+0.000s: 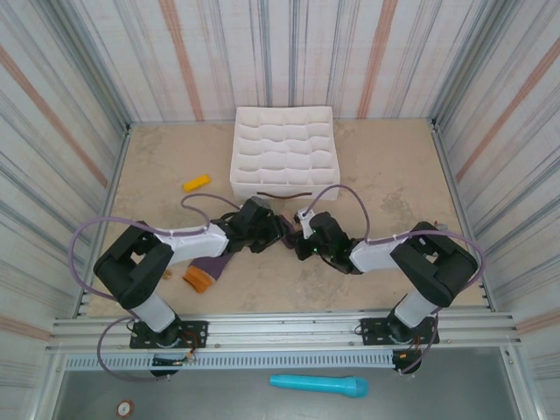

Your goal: Roll the socks

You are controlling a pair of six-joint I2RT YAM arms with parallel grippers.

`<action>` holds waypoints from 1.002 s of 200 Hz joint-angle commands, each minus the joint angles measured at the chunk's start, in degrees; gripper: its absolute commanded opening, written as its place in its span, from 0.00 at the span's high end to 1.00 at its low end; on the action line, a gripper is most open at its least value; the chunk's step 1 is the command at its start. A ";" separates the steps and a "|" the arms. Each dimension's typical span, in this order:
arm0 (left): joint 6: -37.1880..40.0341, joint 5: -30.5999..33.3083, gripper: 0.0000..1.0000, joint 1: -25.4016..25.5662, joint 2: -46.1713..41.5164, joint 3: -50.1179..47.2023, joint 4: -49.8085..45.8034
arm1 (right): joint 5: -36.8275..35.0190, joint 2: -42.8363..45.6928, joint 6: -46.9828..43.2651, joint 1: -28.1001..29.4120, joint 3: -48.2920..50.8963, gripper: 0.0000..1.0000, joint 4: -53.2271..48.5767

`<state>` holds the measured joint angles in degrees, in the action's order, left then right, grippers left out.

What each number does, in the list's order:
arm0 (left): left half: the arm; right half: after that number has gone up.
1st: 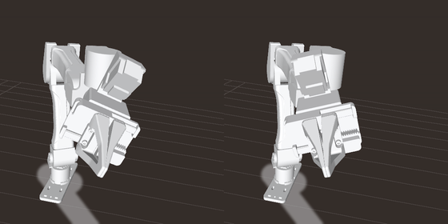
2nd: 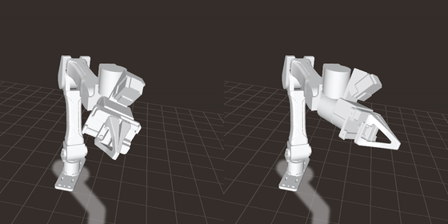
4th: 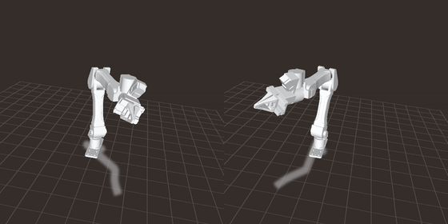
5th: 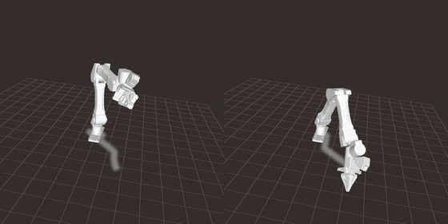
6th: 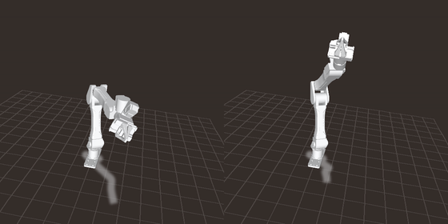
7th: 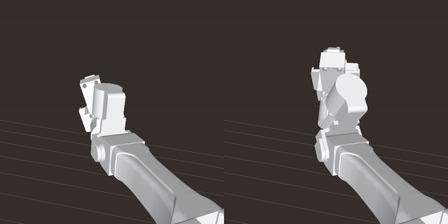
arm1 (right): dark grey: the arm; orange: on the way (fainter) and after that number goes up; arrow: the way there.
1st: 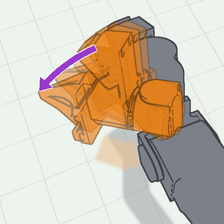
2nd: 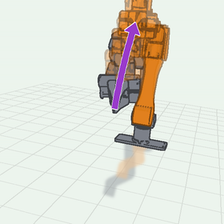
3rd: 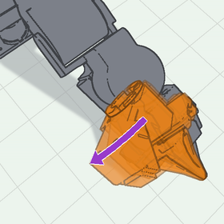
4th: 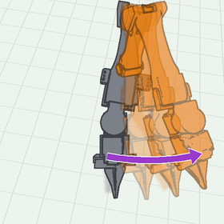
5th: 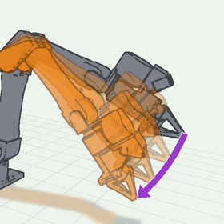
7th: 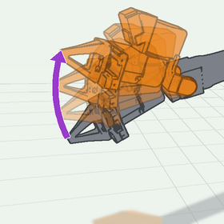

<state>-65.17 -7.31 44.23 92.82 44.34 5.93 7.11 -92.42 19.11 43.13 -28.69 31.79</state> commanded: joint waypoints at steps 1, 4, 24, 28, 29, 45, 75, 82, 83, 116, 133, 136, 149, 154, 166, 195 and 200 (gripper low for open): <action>1.74 -2.46 0.28 0.33 -2.36 -3.33 9.78 | 8.72 -4.98 7.93 -4.20 4.76 1.00 -6.44; 1.91 -2.56 0.28 0.27 -2.37 -3.54 10.29 | 9.77 -5.28 8.58 -4.90 5.02 1.00 -5.88; 3.07 -2.71 0.28 -0.10 -1.98 -3.82 10.26 | 16.56 -7.20 12.05 -9.09 5.86 1.00 -2.44; 3.27 -2.71 0.28 -0.16 -1.94 -3.81 10.09 | 17.68 -7.68 12.56 -9.72 5.95 1.00 -2.07; 3.28 -2.71 0.28 -0.22 -1.89 -3.82 10.08 | 17.98 -7.77 12.59 -9.86 5.94 1.00 -1.99; 3.38 -2.10 0.29 -0.75 -1.68 -4.08 9.78 | 20.36 -8.72 13.63 -11.75 6.03 1.00 -1.91; 4.89 -1.63 0.31 -1.68 -0.45 -3.53 10.68 | 22.39 -9.32 15.40 -14.65 6.51 1.00 -2.86; 5.39 -1.80 0.32 -1.87 0.19 -2.88 10.58 | 22.44 -9.36 15.78 -15.19 6.45 1.00 -3.73; 5.44 -1.81 0.32 -1.87 0.27 -2.87 10.59 | 22.47 -9.36 15.82 -15.28 6.41 1.00 -3.83; 5.84 -3.15 0.34 -1.95 4.31 -0.71 12.64 | 23.27 -9.97 17.25 -17.37 6.25 1.00 -6.21; 5.45 -4.66 0.35 -1.93 6.71 0.18 14.81 | 23.67 -10.50 17.69 -18.05 6.33 1.00 -6.13; 5.26 -4.84 0.36 -1.95 7.04 0.32 15.19 | 23.69 -10.62 17.71 -18.14 6.32 1.00 -6.13; 4.56 -5.25 0.36 -1.83 8.57 0.40 16.94 | 24.39 -11.11 17.95 -18.68 6.41 1.00 -5.74; 4.29 -5.21 0.36 -1.80 8.91 0.47 17.32 | 24.71 -11.32 18.05 -18.75 6.41 1.00 -5.48; 3.85 -4.84 0.36 -1.78 9.97 0.40 18.24 | 25.43 -11.73 18.24 -19.17 6.52 1.00 -5.00; 3.12 -5.32 0.45 -1.69 12.75 1.42 20.36 | 27.12 -12.52 18.74 -20.39 6.95 1.00 -3.71; 3.12 -5.47 0.45 -1.69 13.24 1.79 20.31 | 27.55 -12.60 18.81 -20.60 7.06 1.00 -3.38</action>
<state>-61.73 -12.25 42.52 102.98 44.49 25.04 38.46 -100.49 35.90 23.94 -25.63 43.03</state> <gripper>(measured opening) 0.570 0.174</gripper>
